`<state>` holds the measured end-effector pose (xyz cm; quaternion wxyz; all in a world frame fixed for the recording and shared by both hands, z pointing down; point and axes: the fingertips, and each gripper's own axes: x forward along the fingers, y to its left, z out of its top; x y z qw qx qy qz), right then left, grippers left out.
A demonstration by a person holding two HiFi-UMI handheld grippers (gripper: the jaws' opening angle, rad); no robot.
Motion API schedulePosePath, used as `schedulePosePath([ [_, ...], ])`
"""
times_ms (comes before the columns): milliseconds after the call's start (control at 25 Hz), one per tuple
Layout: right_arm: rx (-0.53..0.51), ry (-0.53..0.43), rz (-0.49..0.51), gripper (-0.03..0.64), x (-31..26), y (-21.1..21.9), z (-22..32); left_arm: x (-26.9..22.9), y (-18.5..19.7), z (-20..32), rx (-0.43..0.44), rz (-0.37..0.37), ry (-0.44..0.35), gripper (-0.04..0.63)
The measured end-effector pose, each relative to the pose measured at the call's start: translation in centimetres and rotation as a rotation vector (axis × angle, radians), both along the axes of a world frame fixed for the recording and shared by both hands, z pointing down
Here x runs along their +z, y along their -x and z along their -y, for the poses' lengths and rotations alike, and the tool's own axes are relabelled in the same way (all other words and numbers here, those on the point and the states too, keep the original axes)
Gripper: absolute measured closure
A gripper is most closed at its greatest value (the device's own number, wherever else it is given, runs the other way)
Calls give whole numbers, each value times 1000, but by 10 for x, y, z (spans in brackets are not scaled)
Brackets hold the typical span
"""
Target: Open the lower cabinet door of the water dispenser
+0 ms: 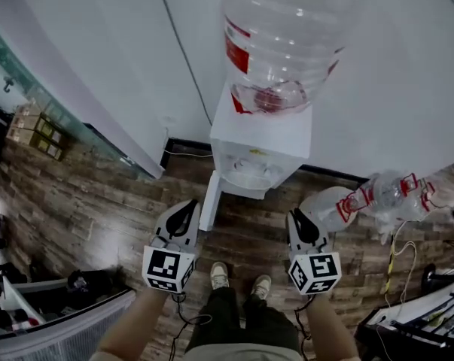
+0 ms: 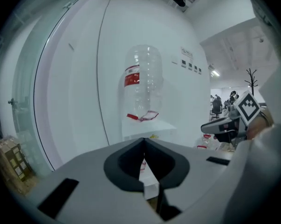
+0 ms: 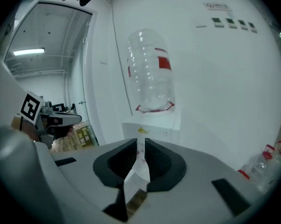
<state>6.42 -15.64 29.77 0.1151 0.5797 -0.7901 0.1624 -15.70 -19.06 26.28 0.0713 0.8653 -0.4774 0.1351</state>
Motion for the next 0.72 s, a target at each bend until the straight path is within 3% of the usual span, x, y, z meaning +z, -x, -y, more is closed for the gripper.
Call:
schedulePosePath([
  [320,62,-159,8,576,-126,-41,-26,-107,-19,-20,19,4,-131,591],
  [520,34,-241,10,605,-196,-40,-48,-172,-33,-43,56,-1,-231,591],
  [720,-10,-314,5,610,-249,-29,-74,-215,-35,-65,64,-12,-267,591],
])
